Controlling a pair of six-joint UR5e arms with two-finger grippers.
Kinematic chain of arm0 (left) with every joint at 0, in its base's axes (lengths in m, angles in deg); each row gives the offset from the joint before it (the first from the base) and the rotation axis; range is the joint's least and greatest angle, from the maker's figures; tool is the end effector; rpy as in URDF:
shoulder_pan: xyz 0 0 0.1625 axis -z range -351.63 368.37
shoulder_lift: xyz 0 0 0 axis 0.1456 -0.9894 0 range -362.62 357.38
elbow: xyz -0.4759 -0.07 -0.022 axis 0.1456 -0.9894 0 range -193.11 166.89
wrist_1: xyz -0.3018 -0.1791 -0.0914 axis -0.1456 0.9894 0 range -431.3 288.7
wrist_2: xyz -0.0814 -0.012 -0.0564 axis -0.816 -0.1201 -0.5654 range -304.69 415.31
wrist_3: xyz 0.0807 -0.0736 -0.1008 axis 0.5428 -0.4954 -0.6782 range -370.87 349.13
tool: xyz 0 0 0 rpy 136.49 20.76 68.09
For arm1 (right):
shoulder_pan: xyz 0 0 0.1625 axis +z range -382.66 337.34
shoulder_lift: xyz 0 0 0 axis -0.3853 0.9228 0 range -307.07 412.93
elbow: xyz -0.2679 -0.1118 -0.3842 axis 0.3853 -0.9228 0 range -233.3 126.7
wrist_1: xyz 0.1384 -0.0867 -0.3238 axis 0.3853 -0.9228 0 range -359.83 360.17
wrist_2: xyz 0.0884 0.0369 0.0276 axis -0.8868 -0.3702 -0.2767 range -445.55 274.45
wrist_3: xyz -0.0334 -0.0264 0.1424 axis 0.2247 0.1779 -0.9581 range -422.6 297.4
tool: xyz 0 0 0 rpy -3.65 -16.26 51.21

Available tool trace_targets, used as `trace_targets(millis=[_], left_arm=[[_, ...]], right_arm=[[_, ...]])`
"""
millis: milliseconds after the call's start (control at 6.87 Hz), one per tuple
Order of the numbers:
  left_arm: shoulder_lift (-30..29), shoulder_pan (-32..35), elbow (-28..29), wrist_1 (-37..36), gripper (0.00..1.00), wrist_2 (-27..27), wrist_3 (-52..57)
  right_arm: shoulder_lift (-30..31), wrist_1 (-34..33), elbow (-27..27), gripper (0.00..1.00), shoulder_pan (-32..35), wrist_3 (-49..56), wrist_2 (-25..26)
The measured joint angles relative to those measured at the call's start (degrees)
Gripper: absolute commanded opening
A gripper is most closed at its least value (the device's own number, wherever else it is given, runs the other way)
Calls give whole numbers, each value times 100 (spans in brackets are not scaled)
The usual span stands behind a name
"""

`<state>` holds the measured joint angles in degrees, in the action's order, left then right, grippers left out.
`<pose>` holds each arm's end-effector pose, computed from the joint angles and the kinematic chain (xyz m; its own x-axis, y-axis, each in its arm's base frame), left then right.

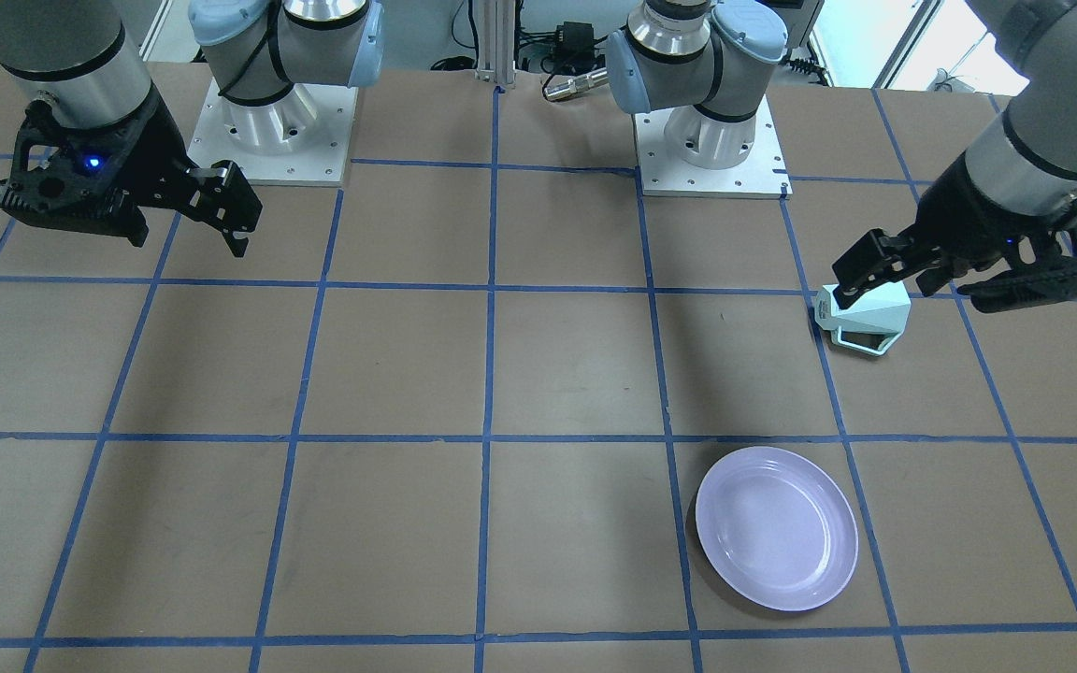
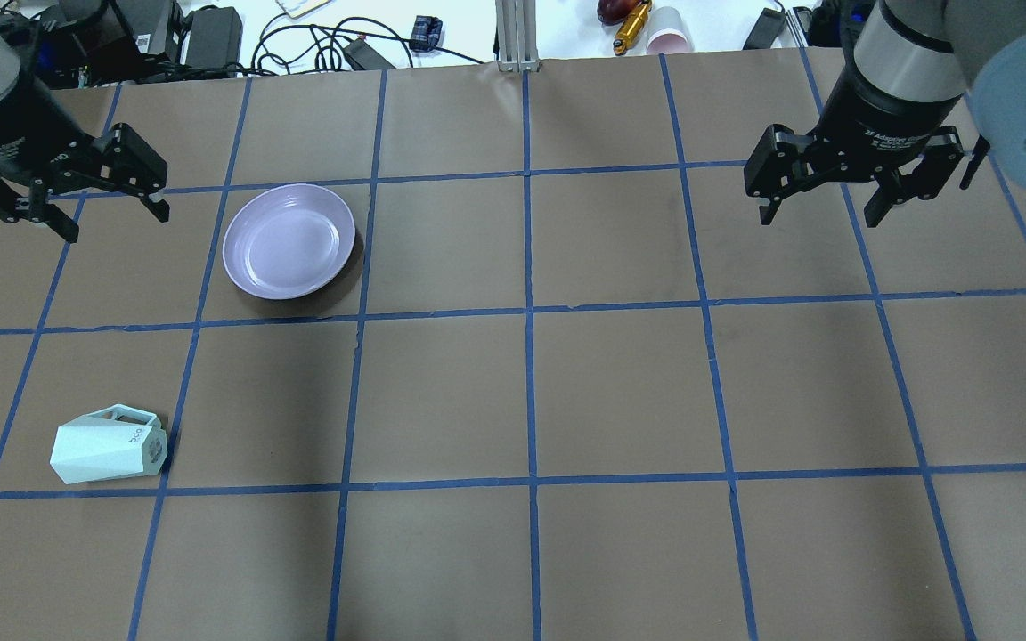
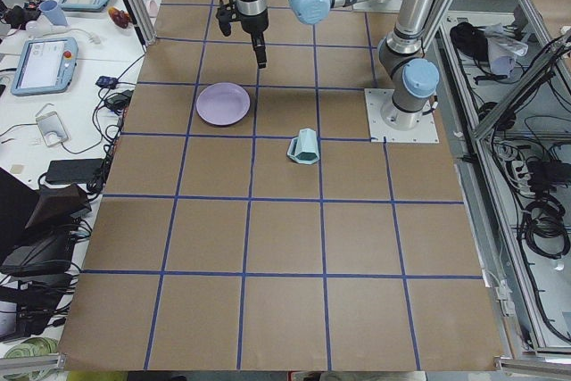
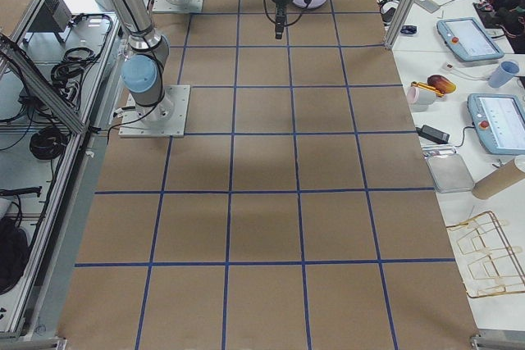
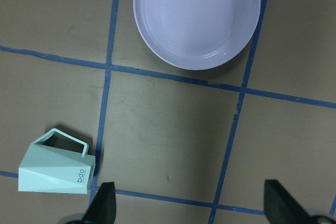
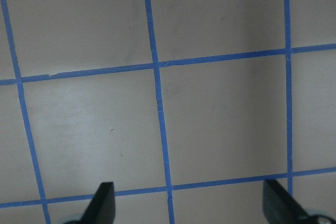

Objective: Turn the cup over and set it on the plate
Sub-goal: 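Move the left gripper outward and down toward the mint-green mug, then lower the left gripper onto the mug's open end and close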

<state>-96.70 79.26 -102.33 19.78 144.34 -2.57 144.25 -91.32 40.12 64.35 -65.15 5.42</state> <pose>0.0220 -0.4782 0.4676 -0.9815 -0.1892 0.0277 -0.1868 0.9797 0.0731 0.1085 -0.4302 0.4818 -0.9952 0.0963 0.0174 0.0965 0.9953 0.0099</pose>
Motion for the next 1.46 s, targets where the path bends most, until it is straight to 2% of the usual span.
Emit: trace_targets(millis=[728,1165,1456], left_arm=[[-198,-1964,-280,190,100,-414,2267],[-485,-2793,-682,222,100,-542,3299],[-819,-3036,-772,214,100,-732,4061]], right_arm=[[0,0,0,100,0,0,-1],[0,0,0,100,0,0,0],[0,0,0,100,0,0,0]])
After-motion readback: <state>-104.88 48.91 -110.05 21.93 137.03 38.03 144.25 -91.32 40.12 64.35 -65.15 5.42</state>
